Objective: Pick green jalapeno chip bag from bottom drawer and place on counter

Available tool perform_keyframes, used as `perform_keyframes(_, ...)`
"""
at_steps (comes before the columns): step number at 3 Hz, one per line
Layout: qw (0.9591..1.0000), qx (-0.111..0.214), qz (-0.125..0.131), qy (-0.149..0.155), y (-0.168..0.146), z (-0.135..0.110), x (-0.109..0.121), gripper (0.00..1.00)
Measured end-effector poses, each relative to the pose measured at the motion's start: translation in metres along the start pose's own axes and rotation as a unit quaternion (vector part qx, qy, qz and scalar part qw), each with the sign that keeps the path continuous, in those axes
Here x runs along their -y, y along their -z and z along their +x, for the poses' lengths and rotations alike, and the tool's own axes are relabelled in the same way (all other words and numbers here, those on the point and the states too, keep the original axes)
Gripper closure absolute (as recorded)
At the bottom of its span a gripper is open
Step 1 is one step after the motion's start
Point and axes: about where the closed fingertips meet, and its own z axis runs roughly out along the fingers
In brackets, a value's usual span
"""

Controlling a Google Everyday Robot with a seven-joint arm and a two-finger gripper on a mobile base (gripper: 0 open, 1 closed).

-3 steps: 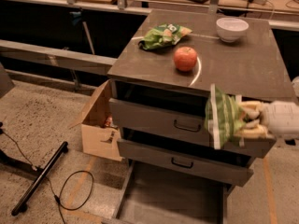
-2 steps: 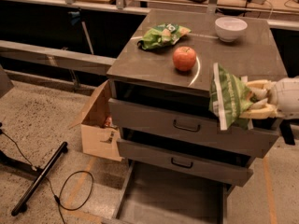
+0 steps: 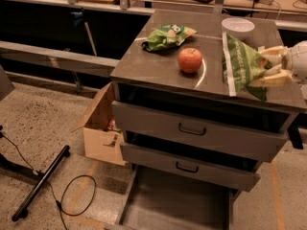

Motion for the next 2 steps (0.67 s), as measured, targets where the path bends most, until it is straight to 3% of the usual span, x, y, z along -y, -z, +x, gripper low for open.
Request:
perform_keyframes(1, 0.997, -0.049, 0.049, 0.033, 0.009, 0.022, 0.053, 1.0)
perform_keyframes(2, 0.9911, -0.079, 0.09, 0.057, 0.015, 0.038, 0.086, 1.0)
